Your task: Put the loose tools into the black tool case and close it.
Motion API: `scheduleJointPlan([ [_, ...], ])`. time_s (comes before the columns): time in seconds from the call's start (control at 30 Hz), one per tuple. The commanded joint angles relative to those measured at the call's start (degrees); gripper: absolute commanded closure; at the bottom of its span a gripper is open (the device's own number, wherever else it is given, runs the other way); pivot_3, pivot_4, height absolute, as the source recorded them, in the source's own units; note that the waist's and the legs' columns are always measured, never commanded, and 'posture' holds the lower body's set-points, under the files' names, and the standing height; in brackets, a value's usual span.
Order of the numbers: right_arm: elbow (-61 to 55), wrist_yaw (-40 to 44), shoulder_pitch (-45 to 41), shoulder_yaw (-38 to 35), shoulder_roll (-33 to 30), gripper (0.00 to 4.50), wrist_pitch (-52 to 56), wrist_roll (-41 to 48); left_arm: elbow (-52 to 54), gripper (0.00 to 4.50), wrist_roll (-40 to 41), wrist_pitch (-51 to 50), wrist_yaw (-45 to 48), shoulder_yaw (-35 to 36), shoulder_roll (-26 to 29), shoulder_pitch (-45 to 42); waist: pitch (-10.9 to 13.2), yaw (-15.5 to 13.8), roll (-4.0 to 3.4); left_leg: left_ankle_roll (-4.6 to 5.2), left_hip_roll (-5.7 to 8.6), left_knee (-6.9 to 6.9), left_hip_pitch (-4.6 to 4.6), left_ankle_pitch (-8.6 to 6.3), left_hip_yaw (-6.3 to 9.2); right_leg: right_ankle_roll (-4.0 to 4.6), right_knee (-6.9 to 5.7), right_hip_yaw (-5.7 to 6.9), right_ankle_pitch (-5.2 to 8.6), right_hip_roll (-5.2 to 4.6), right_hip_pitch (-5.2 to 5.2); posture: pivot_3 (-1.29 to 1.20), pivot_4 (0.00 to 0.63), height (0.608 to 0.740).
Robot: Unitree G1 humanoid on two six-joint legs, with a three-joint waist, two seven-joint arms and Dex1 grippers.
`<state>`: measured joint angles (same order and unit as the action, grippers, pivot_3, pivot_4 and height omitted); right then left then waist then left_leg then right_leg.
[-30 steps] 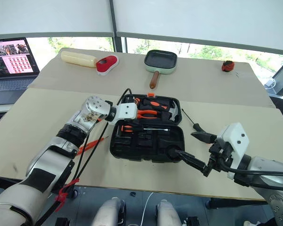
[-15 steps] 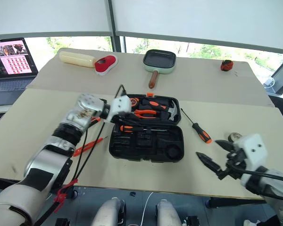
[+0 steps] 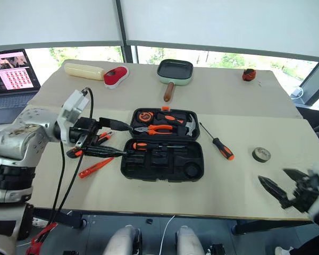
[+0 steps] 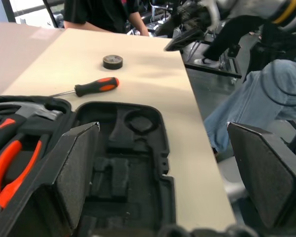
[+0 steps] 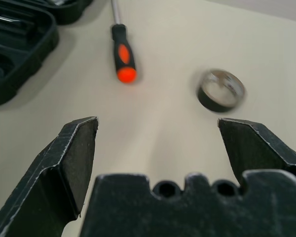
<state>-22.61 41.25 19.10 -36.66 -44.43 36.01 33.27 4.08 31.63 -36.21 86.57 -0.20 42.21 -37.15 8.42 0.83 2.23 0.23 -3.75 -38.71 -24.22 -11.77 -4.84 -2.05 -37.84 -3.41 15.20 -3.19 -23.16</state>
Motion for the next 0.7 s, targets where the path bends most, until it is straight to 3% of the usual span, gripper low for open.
scheduleJointPlan([
  [0.03, 5.9, -0.3, -9.0, 8.2, -1.3, 0.0, -1.9, -3.4, 4.0, 0.03, 0.7, 0.7, -2.0, 0.1, 1.0, 1.3, 0.0, -0.2, -0.03, 0.0, 0.01, 0.0, -0.01, 0.0, 0.0, 0.12, 0.0, 0.0, -0.07, 0.0, -0.01, 0.0, 0.15, 0.74],
  [0.2, 16.9, -0.8, -22.9, 19.5, 0.5, 0.0, -3.4, -8.7, 5.9, 0.03, 0.7, 2.0, -3.9, 0.2, 1.4, 2.7, 0.1, -0.1, -0.05, 0.01, 0.04, 0.04, -0.09, 0.0, -0.02, 0.1, 0.0, -0.03, -0.08, 0.01, -0.1, 0.0, 0.15, 0.74],
  [0.43, 30.4, -4.1, -33.5, 26.2, 4.6, 0.0, -5.2, -14.7, 7.9, 0.03, 1.6, 1.6, -6.6, 0.4, 1.6, 3.5, 0.1, -0.3, -0.05, 0.01, 0.05, 0.07, -0.13, 0.0, -0.02, 0.08, 0.05, -0.02, -0.07, 0.01, -0.1, 0.0, 0.15, 0.74],
  [0.53, 32.7, -4.1, -34.9, 27.0, 5.6, 0.72, -5.6, -15.4, 8.3, 0.0, 1.5, 1.7, -7.1, 0.5, 2.0, 3.8, 0.1, -0.1, -0.06, 0.01, 0.05, 0.08, -0.14, 0.0, -0.03, 0.08, 0.07, -0.02, -0.08, 0.01, -0.11, 0.0, 0.15, 0.74],
  [0.7, 32.6, -3.7, -34.3, 26.7, 6.1, 2.52, -7.1, -15.7, 8.2, 0.0, 1.6, 1.7, -7.4, 0.4, 2.4, 3.9, 0.1, 0.0, -0.06, 0.01, 0.03, 0.11, -0.1, 0.0, -0.04, 0.08, 0.06, -0.02, -0.08, 0.03, -0.11, 0.0, 0.15, 0.74],
])
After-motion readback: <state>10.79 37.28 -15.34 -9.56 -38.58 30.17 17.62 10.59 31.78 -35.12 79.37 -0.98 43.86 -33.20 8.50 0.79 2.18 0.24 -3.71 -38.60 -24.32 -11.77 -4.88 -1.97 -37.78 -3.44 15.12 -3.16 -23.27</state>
